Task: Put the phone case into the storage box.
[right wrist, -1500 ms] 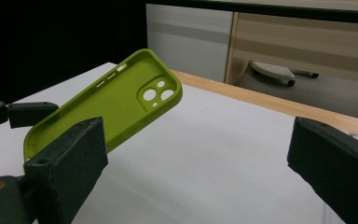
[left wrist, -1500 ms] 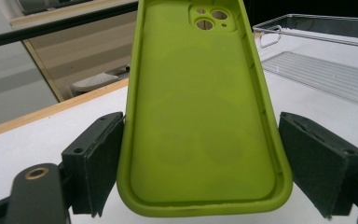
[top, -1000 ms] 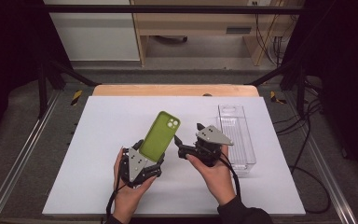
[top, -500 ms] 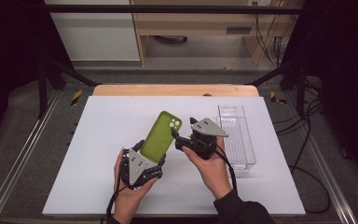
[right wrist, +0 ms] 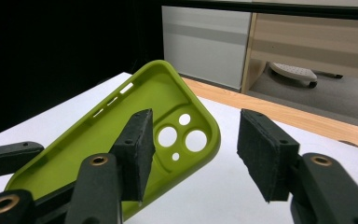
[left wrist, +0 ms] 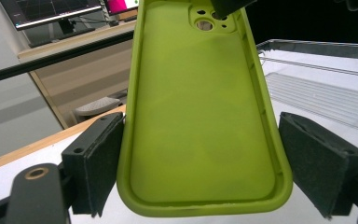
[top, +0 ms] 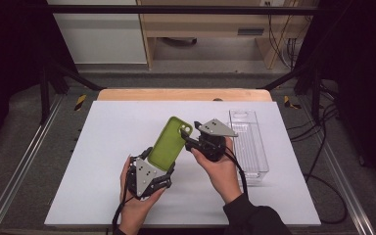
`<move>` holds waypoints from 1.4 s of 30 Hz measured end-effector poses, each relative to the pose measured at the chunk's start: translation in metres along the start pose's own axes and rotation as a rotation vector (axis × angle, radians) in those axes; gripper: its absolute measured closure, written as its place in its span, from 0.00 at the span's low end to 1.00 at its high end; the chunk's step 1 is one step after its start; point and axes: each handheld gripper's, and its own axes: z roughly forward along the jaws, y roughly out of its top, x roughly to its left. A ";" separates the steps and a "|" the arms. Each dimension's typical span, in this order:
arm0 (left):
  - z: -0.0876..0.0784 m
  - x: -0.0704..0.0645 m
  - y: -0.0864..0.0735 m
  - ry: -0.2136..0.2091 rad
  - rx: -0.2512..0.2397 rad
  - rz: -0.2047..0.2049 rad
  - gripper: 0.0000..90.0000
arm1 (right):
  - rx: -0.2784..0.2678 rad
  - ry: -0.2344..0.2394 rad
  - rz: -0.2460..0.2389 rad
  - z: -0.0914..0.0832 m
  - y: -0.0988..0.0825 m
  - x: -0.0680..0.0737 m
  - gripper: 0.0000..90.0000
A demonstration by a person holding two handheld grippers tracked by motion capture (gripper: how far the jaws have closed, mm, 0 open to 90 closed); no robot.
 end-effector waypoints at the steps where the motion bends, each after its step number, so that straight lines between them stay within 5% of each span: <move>1: 0.000 0.000 0.000 0.000 -0.001 0.000 0.18 | 0.001 -0.001 -0.001 0.000 0.000 0.000 0.53; 42: -0.003 -0.003 0.002 0.018 -0.024 0.024 0.18 | 0.020 0.050 0.042 0.004 0.002 -0.006 0.65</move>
